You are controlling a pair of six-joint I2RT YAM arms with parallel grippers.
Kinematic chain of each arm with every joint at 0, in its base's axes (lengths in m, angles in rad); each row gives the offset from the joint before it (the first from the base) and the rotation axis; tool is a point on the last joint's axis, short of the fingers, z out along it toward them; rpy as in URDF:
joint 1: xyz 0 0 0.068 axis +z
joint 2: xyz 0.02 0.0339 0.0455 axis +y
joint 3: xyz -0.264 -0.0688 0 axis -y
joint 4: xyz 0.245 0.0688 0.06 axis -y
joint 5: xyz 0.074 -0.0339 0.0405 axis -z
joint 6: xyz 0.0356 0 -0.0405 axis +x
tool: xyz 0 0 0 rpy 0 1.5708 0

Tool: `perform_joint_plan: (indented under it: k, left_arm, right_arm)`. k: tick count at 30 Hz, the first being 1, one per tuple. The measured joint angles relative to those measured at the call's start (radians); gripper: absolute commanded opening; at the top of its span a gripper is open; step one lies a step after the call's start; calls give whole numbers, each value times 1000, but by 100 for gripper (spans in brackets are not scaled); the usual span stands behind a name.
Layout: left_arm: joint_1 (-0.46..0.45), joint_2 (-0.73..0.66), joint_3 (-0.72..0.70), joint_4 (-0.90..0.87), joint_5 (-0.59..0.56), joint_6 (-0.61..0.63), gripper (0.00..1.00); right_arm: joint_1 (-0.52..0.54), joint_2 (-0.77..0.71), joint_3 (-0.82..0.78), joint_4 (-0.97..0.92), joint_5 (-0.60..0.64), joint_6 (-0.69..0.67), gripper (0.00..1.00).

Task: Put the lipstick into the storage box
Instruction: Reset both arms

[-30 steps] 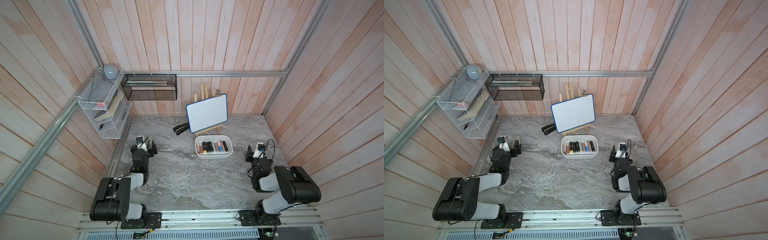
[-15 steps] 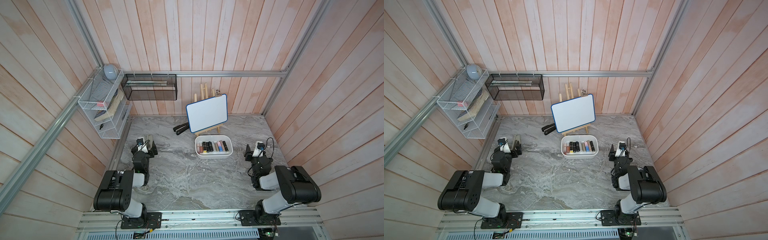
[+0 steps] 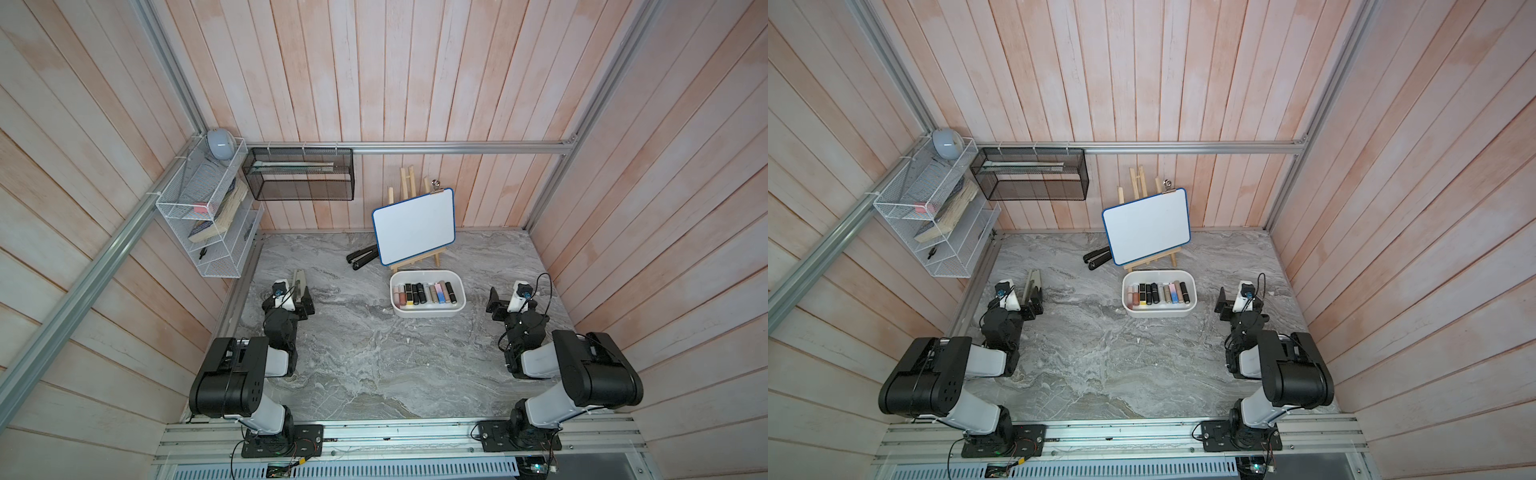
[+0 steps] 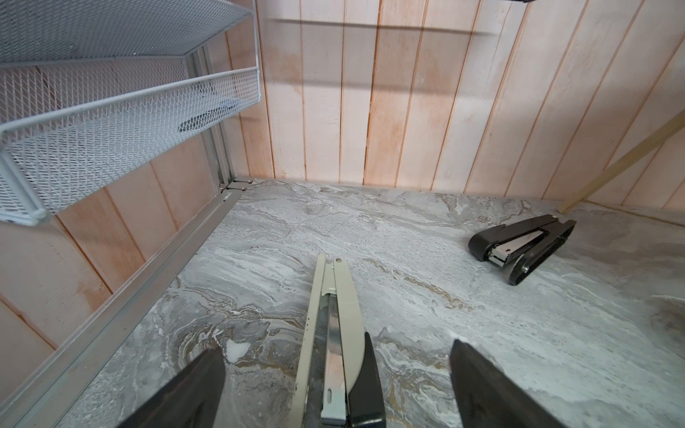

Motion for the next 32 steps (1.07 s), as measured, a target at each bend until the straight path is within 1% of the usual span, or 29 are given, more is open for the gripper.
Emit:
perform_joint_plan:
  k: [4,32]
  left_arm:
    - [0,0,0,1,3,0,100]
    - [0,0,0,15,3,0,100]
  right_arm:
    - [-5,0,1,-6,-13,4,98]
    - [-4,0,1,-14,-19,4,98]
